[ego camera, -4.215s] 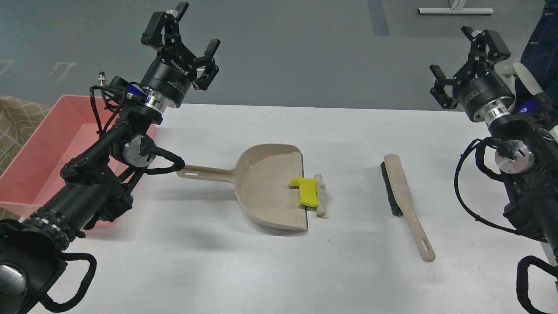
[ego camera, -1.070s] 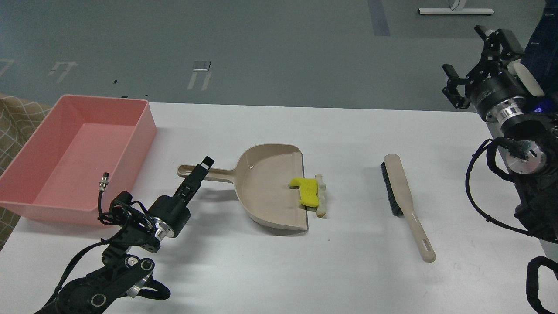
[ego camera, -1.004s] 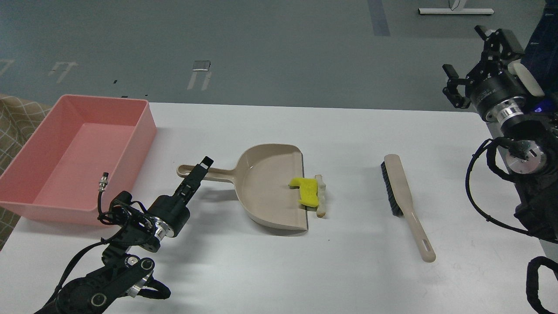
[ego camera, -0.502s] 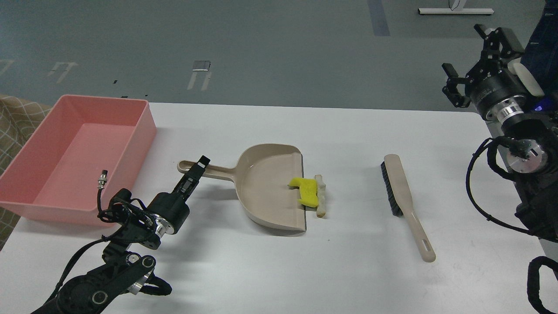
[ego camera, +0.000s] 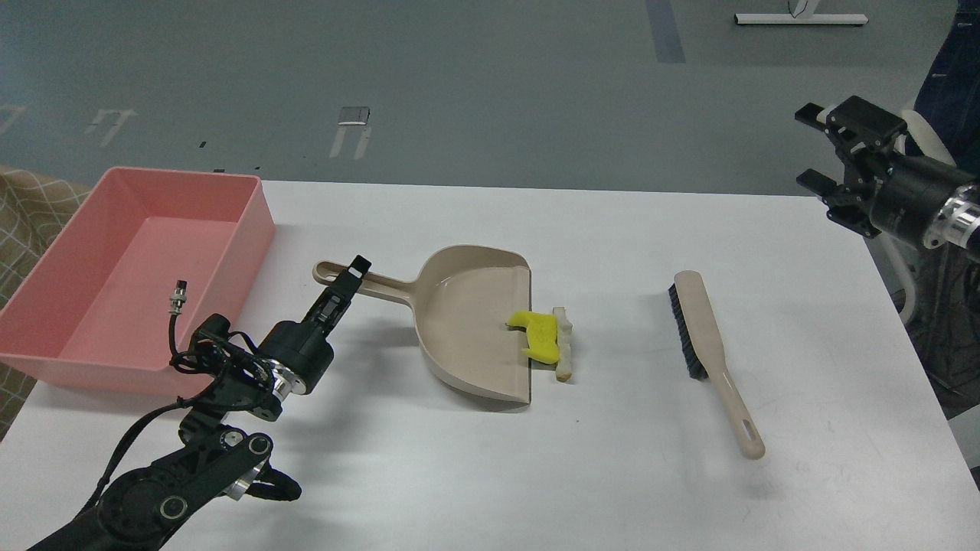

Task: Sweep and dump garbage into bin
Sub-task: 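Move the right gripper down to the wooden brush handle and grasp it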

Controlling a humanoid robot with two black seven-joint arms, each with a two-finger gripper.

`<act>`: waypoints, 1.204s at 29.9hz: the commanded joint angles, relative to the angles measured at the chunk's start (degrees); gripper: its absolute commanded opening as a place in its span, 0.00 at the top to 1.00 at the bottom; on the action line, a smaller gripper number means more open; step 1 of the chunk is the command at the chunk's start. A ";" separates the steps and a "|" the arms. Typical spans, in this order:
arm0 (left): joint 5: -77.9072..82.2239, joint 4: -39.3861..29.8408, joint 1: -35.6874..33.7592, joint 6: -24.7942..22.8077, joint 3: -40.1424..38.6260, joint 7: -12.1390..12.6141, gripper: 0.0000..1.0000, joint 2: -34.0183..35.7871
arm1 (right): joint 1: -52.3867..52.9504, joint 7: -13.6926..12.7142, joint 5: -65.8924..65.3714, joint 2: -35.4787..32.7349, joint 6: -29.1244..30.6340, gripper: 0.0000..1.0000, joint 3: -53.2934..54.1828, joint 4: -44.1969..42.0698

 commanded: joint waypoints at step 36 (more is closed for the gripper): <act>0.22 -0.17 -1.37 -0.35 0.03 0.11 1.00 -0.13 | -5.38 -6.55 -33.44 -10.26 0.53 0.18 -18.99 25.65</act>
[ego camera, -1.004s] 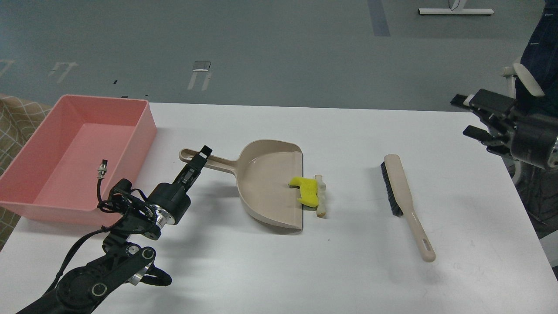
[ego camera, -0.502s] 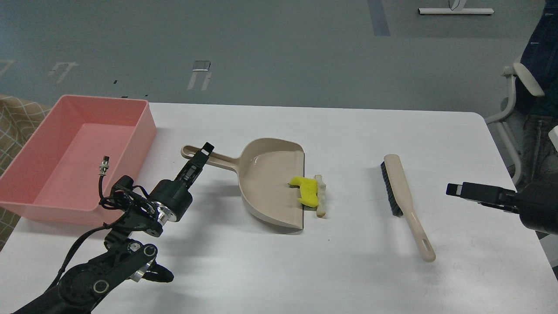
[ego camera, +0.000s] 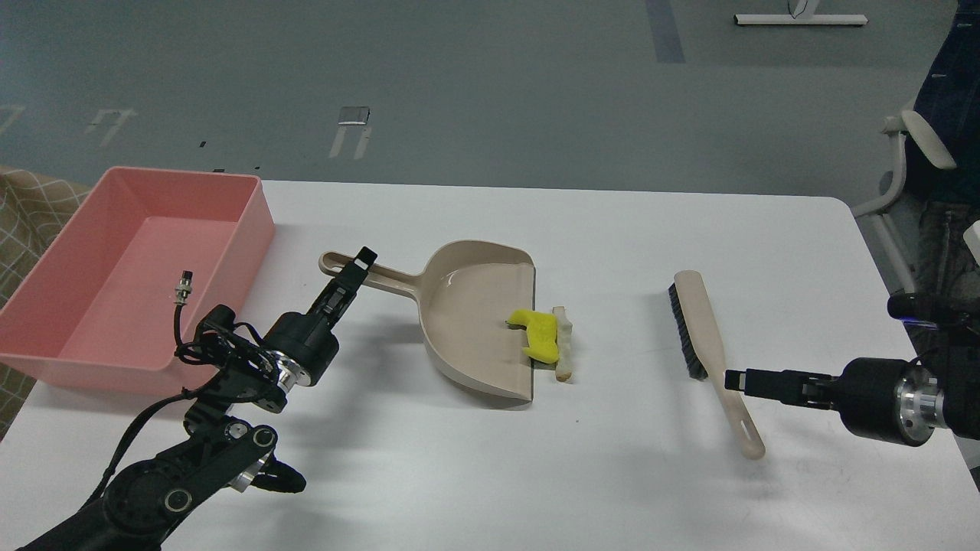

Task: Sweep and dump garbage into bin
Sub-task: 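Move the right gripper down to the wooden brush handle and grasp it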

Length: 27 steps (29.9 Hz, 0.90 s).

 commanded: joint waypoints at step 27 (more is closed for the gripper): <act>-0.07 -0.10 -0.11 -0.08 -0.01 -0.07 1.00 0.11 | -0.98 -2.68 -4.63 3.30 0.00 0.58 -0.38 -0.02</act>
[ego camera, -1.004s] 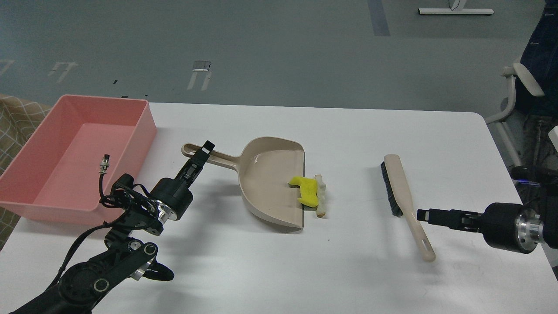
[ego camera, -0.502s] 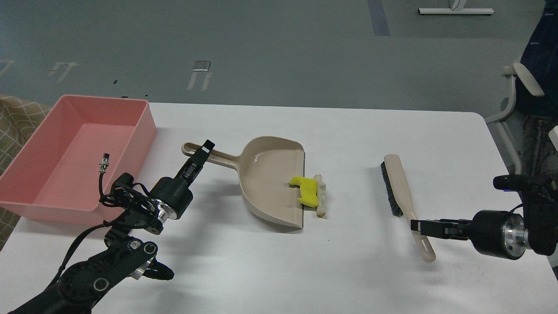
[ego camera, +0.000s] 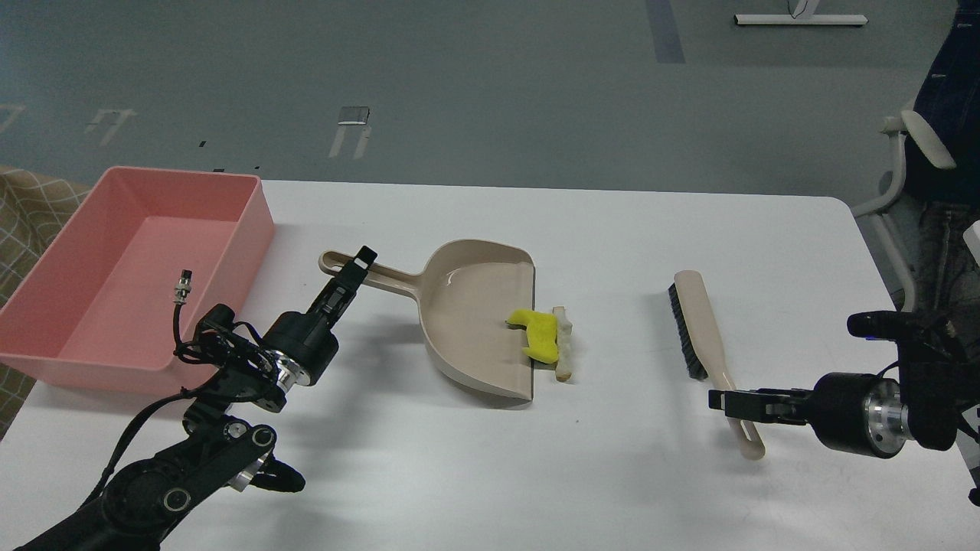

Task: Sweep and dump garbage into bin
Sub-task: 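Move the right gripper down to the wooden brush handle and grasp it, then sweep the brush with the right gripper across the dustpan toward the left gripper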

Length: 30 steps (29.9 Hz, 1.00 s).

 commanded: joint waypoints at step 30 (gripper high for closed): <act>0.09 -0.61 0.22 -0.10 0.09 0.00 1.00 2.37 | 0.50 -6.30 0.53 1.76 2.55 1.00 2.51 3.09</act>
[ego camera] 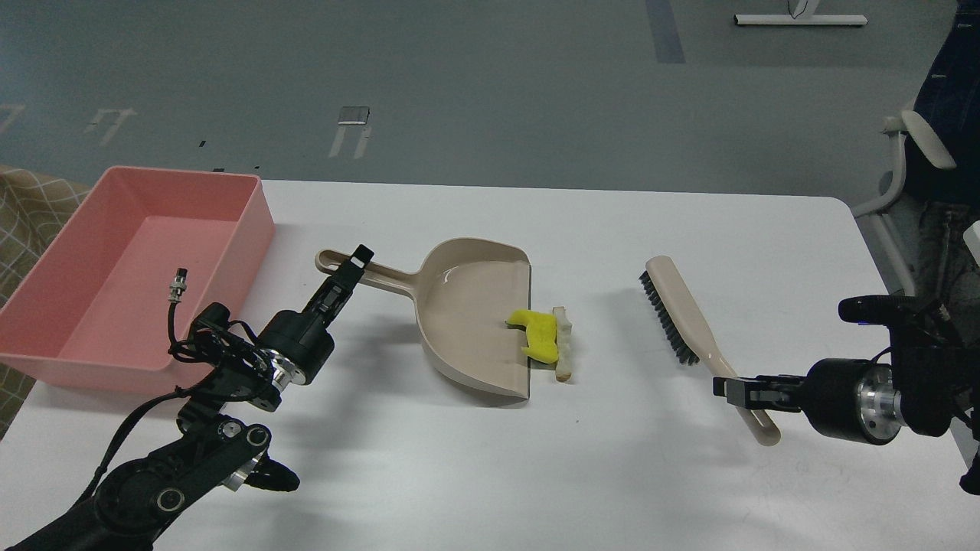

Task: Sweep and dump garbage into bin
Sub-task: 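Sweep the brush with the right gripper across the dustpan toward the left gripper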

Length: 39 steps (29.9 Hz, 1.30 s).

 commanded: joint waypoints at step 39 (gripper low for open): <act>-0.35 -0.77 1.23 0.07 -0.38 -0.09 1.00 0.58 | 9.04 -4.24 0.61 30.16 4.88 1.00 2.88 -8.72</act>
